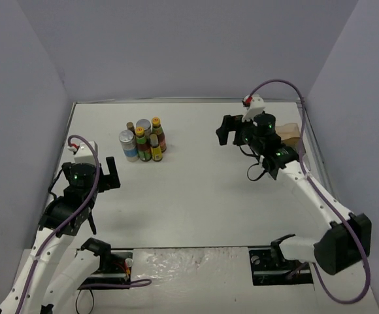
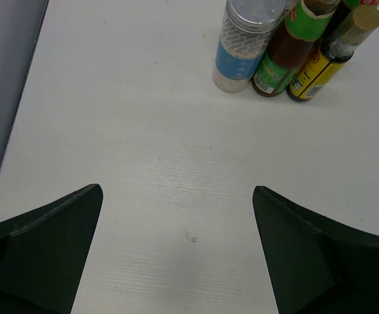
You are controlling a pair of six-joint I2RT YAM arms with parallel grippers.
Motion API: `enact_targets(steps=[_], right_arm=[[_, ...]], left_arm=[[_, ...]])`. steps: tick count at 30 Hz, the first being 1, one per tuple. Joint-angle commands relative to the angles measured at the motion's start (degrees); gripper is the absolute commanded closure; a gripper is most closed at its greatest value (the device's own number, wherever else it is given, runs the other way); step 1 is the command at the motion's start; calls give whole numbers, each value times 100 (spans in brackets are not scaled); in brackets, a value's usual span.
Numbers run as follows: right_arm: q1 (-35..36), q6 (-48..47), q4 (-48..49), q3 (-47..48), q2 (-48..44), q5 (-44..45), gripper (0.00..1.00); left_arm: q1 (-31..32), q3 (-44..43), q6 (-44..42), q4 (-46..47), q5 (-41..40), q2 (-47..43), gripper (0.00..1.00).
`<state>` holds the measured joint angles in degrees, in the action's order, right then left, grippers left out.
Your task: Organize the condiment bottles
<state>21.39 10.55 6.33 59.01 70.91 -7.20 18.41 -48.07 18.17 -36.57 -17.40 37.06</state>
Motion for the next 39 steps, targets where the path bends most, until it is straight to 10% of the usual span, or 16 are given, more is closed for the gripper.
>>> enact_targets(steps=[1,16,39], right_arm=[[683,-392,1544,791,961,58,0],[1754,-672,3045,3182,4223,-434,20],[1967,-740,3293,4088,5377,-186,36]], left_arm=[[-6,-65,33,594,42,254,3],[-145,-44,-24,532,-352,226,3],[-153,-79,-24,405,-623,338,3]])
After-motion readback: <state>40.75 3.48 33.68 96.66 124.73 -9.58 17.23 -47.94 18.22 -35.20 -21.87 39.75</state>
